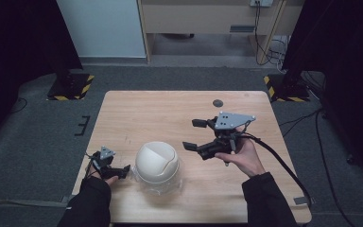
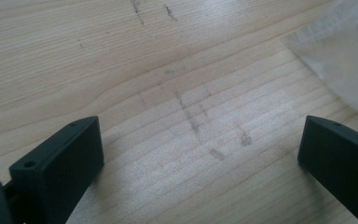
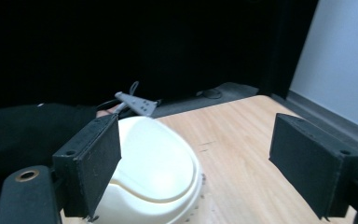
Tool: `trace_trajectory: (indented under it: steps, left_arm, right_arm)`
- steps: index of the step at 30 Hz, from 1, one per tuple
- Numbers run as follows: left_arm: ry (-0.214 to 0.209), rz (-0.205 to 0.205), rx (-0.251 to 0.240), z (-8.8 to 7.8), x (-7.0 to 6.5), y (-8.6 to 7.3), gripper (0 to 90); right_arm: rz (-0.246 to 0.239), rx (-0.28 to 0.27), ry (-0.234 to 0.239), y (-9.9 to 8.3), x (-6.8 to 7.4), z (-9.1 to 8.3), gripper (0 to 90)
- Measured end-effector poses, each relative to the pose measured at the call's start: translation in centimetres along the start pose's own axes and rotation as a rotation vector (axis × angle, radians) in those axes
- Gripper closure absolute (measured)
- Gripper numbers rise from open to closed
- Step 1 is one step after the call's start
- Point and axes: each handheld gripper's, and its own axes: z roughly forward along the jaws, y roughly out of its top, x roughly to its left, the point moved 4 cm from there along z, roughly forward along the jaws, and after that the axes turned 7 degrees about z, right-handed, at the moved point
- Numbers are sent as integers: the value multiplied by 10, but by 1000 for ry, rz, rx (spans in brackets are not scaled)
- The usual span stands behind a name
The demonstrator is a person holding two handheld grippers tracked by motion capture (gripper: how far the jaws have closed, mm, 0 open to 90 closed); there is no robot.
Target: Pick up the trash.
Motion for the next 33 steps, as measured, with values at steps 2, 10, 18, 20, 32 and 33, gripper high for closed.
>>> trace_trajectory:
  steps: [2, 10, 18, 20, 32, 33]
  left_arm:
    - [0, 0, 0, 0, 0, 0, 0]
    - [0, 2, 1, 0, 0, 0, 0]
    - [0, 2, 1, 0, 0, 0, 0]
    - [0, 1, 1, 0, 0, 0, 0]
    - [0, 1, 1, 0, 0, 0, 0]
    - [0, 1, 1, 0, 0, 0, 0]
  right_arm:
    - [-1, 9, 21, -4, 3, 5, 170]
    - [4, 73, 101, -28, 15, 28, 180]
    - [13, 121, 147, -45, 23, 44, 184]
    - [17, 124, 152, -47, 24, 46, 184]
    - [36, 194, 186, -70, 27, 65, 175]
    - [39, 193, 188, -70, 28, 66, 176]
